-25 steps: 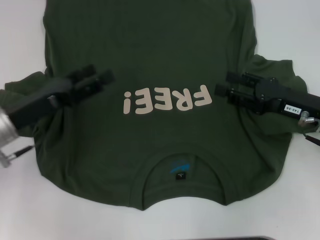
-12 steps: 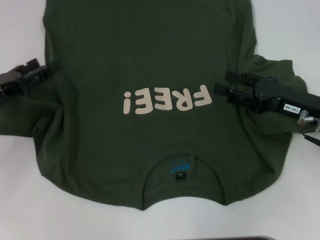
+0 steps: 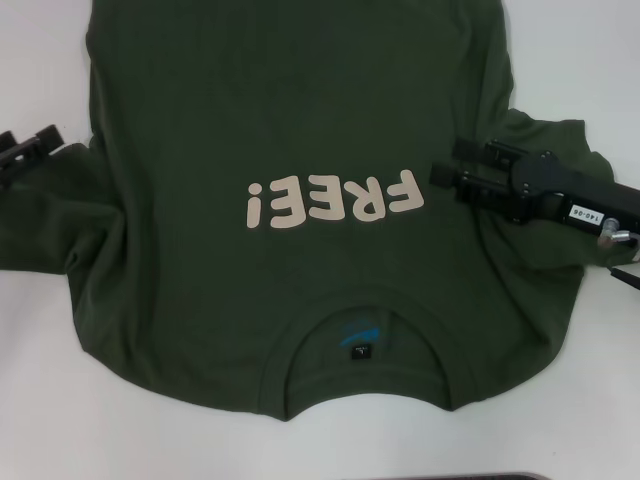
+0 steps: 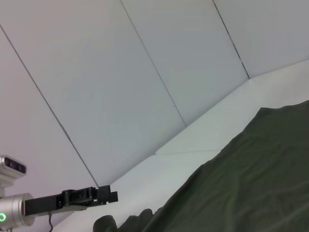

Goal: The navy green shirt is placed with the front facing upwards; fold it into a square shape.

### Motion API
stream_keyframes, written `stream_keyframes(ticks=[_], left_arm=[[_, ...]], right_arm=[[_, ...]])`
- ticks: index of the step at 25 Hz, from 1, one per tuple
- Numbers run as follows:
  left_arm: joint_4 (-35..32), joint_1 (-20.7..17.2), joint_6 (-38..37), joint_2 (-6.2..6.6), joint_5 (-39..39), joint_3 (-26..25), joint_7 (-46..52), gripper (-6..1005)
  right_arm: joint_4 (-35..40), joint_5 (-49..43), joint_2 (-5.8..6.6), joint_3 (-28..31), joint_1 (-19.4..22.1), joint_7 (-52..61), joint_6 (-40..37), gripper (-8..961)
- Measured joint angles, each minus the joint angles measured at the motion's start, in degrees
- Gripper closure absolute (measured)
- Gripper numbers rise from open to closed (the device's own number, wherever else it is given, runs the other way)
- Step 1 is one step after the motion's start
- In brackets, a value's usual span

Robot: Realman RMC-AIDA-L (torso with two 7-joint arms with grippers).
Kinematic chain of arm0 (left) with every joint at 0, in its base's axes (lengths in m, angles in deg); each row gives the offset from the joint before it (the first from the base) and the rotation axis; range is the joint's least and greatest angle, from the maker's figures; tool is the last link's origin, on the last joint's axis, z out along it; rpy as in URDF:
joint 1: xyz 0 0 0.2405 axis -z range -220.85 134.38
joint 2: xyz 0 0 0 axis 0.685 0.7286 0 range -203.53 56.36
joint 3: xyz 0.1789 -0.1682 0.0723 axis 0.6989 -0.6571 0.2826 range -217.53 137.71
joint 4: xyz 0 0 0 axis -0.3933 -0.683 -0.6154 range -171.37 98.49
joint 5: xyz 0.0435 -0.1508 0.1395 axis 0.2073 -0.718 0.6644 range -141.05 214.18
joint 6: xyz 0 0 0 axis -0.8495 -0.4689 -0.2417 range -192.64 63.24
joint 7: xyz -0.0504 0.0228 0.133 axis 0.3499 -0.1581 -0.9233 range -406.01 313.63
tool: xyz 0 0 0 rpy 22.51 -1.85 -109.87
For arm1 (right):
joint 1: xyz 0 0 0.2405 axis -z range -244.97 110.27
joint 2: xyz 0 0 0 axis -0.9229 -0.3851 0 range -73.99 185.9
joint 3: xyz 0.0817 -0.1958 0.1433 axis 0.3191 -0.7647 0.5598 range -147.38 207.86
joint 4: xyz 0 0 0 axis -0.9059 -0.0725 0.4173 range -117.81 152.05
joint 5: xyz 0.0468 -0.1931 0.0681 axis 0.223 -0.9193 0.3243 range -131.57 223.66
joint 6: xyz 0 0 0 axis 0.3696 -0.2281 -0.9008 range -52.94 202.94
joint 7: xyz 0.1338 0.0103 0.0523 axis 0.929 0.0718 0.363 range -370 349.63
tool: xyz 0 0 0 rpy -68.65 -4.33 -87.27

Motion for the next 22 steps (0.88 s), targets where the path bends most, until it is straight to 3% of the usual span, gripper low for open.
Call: stream_keyframes(ticks=[6,22], left_arm=[[-0.36,-0.31,0.17,0.55,4.10,-3.81,1.37,100],[-5.20,-1.60,0.11,0.25,12.96,-4.27,8.17,102]], right_arm=[[0.00,0.00,0.01,0.18,0.12,0.00,-0.14,226],[0.00,0.00,0.01,0.37,0.14,0.00,-0.23,227]])
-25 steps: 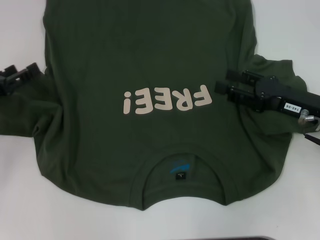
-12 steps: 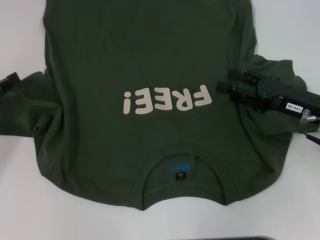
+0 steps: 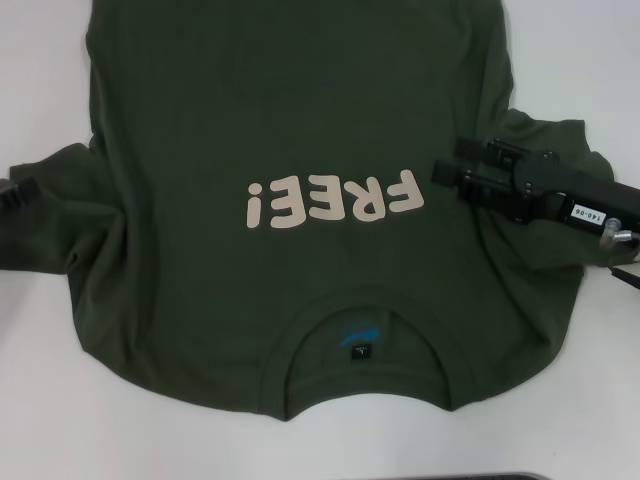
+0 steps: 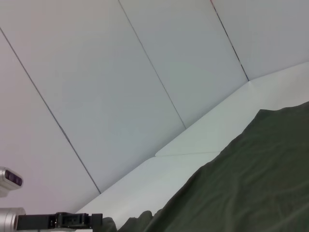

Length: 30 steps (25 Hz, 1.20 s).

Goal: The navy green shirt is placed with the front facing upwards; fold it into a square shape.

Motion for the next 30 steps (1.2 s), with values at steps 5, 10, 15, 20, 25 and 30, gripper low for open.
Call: stream_keyframes(ticks=[5,10,15,20,25,30], left_arm=[[-1.37,0.58,-0.39,0.17,3.90,0.09,2.63,103],[-2.28,1.21,-1.37,0.36,6.82,0.44,4.64,104],[-2.89,1.61,-3.27,0.41,7.87,0.43,4.93,105],[-2.97,1.89,-3.86,0.44,7.92,0.48,5.02,106],[-2.97,1.94,-3.49,0.44,8.50,0.58,5.29,122],[-3.05,2.08,-2.93,0.44,9.59,0.62,6.80,254]], right_arm=[[0.00,0.00,0.00,0.00,0.13,0.37,-0.08,227],[0.00,0.00,0.00,0.00,0.22,0.42,-0.16,227],[0.00,0.00,0.00,-0.12,0.13,0.44,-0.16,226],[0.00,0.00,0.00,-0.23,0.11,0.44,-0.17,226],[0.00,0.00,0.00,-0.12,0.30,0.44,-0.32,226],[0.00,0.00,0.00,-0.03,0.41,0.44,-0.44,226]])
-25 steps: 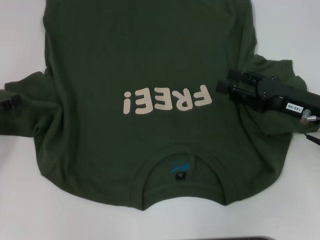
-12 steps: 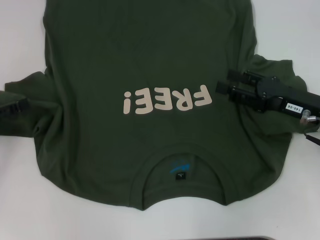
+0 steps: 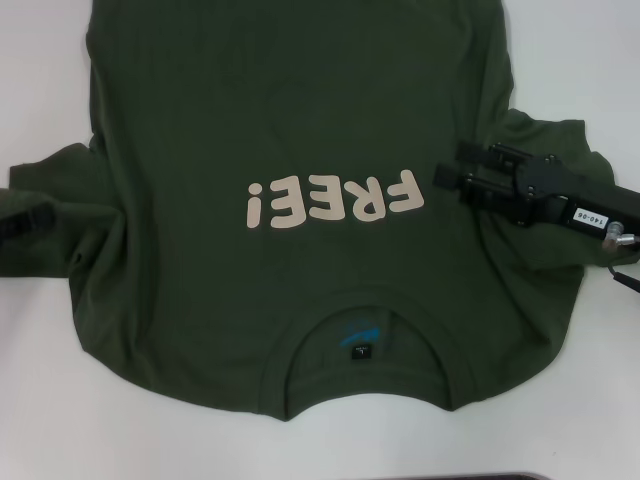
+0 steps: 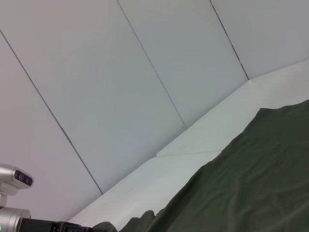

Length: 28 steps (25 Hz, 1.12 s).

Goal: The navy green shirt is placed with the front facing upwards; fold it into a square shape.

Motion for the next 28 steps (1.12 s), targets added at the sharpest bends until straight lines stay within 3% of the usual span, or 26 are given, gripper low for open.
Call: stream_keyframes(ticks=[8,21,28], left_arm=[[-0.71,0.28,-0.67,-0.20,0.00,0.05,0.44,576],[-0.75,1.66,-2.99,-0.17,-0.38,-0.23,2.09,994],[-1.75,3.81,-7.03,-1.05,-0.95,-0.54,3.98,994]], right_arm=[[0.08,0.00,0.00,0.02,-0.01,0.00,-0.46,227],[0.09,0.00,0.00,0.12,-0.02,-0.05,-0.25,227],[0.09,0.00,0.00,0.11,-0.02,-0.32,-0.22,227]])
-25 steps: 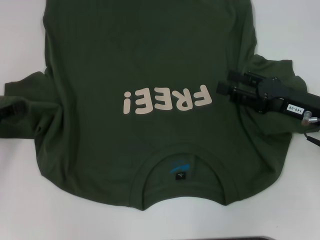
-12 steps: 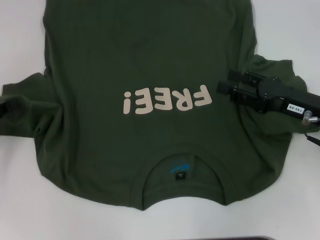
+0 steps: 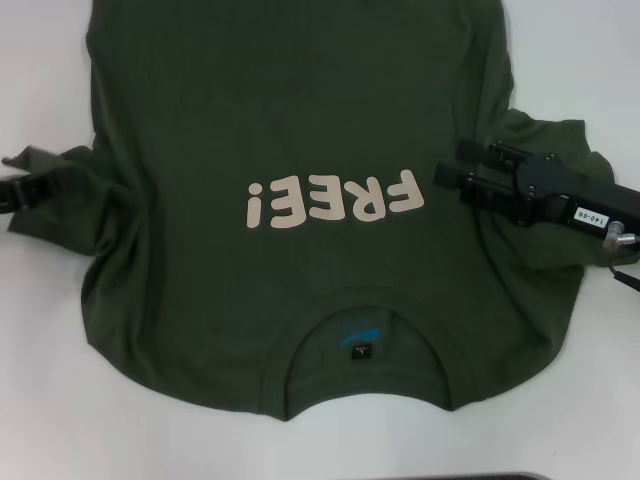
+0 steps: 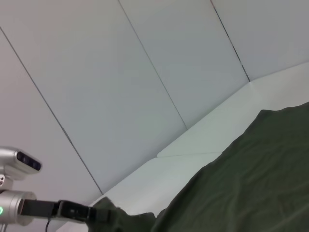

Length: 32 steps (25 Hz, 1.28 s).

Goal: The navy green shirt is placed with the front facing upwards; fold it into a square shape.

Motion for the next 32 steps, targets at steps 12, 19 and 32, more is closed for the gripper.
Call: stream_keyframes(ticks=[12,19,32], left_arm=[[-6.49,1.30,-0.52,-1.93,-1.29,-0.19,1.84,995],[-9.60,1.32,-2.19,-1.98,-3.28,-0.89,2.53,993],[-11.88,1.68,-4.16,-3.38,-4.63,-0.44,2.48,969]], right_arm=[[0.00,0.00,0.00,-0.18,0.15,0.20,-0.45,226],[0.00,0.00,0.01,-0.09,-0.07,0.28,-0.45,227],[0.00,0.00,0.00,0.00,-0.36,0.32,-0.25,227]])
